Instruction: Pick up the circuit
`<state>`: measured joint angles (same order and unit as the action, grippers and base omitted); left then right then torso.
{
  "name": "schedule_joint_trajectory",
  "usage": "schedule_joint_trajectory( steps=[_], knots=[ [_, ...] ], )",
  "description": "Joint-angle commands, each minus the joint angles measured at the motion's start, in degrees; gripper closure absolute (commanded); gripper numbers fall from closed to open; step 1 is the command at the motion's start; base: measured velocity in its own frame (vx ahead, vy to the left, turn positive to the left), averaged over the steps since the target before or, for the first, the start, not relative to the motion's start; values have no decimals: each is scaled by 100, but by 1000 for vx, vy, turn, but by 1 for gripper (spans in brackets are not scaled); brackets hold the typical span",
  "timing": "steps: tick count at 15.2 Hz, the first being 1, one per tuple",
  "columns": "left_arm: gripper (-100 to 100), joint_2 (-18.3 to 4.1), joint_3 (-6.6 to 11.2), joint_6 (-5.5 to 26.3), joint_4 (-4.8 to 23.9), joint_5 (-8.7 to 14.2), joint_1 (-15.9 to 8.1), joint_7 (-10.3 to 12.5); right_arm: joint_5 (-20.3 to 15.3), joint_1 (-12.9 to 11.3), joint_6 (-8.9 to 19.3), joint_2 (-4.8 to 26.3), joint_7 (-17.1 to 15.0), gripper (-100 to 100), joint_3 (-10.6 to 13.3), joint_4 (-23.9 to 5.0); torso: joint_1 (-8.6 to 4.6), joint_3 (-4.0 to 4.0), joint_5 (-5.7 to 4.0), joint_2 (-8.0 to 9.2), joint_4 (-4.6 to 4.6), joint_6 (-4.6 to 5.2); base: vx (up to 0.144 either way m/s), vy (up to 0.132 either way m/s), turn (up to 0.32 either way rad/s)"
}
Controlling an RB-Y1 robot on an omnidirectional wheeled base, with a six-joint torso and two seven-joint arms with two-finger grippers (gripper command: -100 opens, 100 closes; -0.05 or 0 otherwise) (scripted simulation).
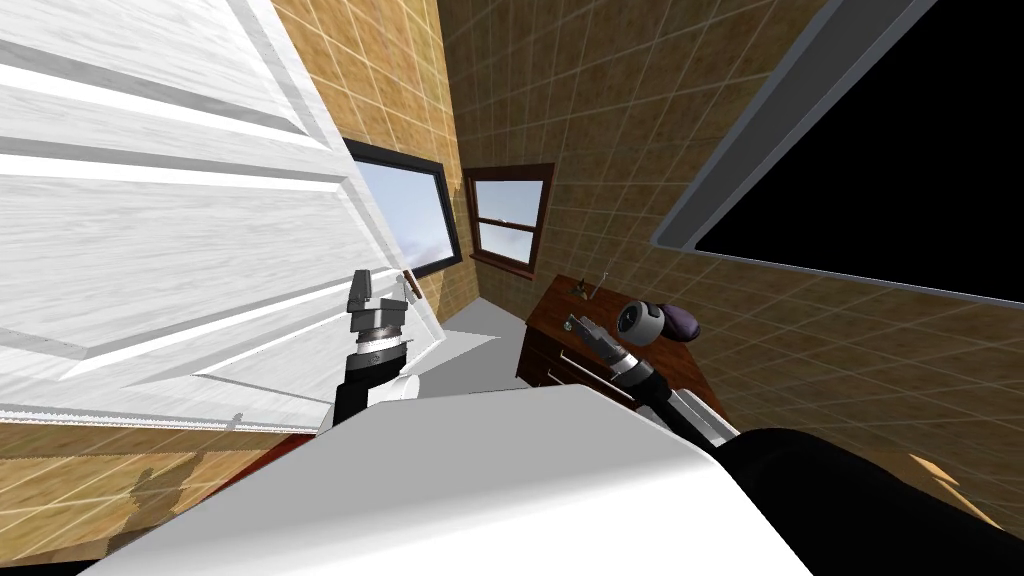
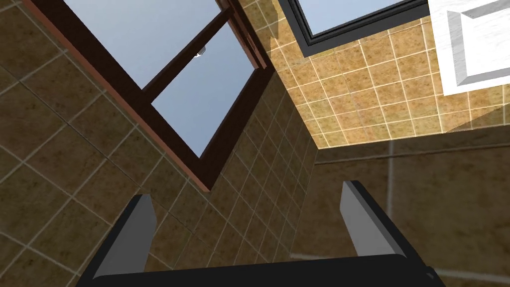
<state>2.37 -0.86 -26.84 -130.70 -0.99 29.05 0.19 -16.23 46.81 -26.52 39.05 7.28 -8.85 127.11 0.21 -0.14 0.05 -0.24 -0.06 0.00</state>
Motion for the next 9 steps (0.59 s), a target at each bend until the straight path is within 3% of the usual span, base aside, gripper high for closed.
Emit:
schedule_joint_trajectory(
  steps=[1,2,4,5,7,8,9],
  knots=[
    [0,0,0,0,0,0,0,0,-45,38,3,201,29,-100,-26,-85,0,0,0,0,0,0,41,41,-17],
    [0,0,0,0,0,0,0,0,-155,210,55,393,72,-100,-130,-182,-4,1,-1,2,0,-1,53,46,-25],
    [0,0,0,0,0,0,0,0,-155,210,55,525,72,-100,-130,-182,-4,0,-1,0,0,0,47,43,-29],
    [0,0,0,0,0,0,0,0,-265,384,109,720,115,-100,-235,-286,-6,1,-1,3,1,-1,38,45,-34],
    [0,0,0,0,0,0,0,0,-265,384,109,853,115,-100,-235,-286,-4,3,-1,5,1,0,36,44,-31],
    [0,0,0,0,0,0,0,0,-377,558,165,1039,159,-100,-341,-396,-6,4,-1,6,1,-1,37,48,-28],
    [0,0,0,0,0,0,0,0,-377,558,165,1163,159,-100,-341,-396,-5,3,-1,6,1,0,44,55,-37]
  ],
)
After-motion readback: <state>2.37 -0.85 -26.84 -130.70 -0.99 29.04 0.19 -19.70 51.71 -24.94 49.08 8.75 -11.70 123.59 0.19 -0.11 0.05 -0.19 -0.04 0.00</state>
